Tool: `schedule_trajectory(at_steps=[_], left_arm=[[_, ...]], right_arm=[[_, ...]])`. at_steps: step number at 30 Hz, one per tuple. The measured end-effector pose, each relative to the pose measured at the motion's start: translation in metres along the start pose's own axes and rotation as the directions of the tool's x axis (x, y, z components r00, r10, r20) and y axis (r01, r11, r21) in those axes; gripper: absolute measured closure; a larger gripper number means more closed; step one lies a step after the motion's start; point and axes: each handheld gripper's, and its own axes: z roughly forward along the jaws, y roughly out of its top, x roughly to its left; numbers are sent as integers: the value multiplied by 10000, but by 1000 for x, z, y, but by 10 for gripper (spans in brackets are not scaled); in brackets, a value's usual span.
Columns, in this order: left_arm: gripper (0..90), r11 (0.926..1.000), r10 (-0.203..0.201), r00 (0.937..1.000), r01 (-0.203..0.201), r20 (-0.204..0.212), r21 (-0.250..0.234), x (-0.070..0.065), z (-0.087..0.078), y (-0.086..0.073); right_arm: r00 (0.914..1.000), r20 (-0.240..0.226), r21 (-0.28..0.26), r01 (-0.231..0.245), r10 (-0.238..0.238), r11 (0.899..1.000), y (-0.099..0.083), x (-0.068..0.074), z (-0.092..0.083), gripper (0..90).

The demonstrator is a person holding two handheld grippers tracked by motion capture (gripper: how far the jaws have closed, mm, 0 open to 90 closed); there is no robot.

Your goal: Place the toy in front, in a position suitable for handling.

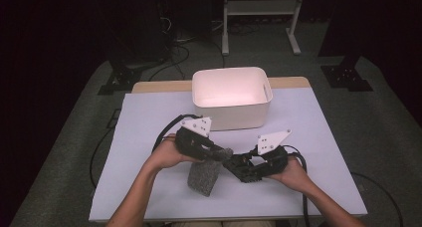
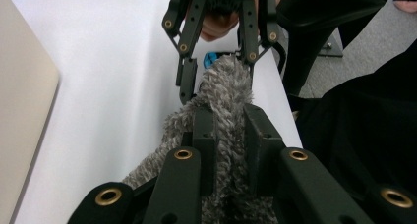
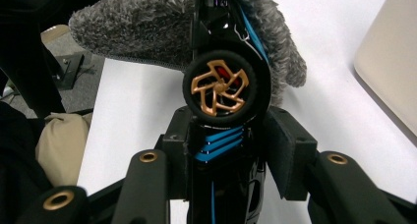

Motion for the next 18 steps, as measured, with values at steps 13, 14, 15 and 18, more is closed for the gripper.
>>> schedule_trajectory(at_steps=[13, 14, 15, 18], left_arm=[[777, 9999, 49, 9999, -50, 134, 103, 2, 9, 5], [776, 10000, 66, 9999, -66, 136, -3, 2, 7, 5], [778, 9999, 54, 9999, -53, 130, -111, 2, 5, 6], [778, 9995, 120, 9999, -119, 28, -297, 0, -5, 8]], right_arm=[[9993, 191, -59, -325, 326, 9995, -5, 0, -11, 569], [9993, 99, -195, -370, 372, 9991, -5, -1, -11, 570], [9986, -80, -475, -533, 530, 9974, -4, -2, -8, 570], [9991, -62, -710, -422, 419, 9966, 3, -2, 1, 570]])
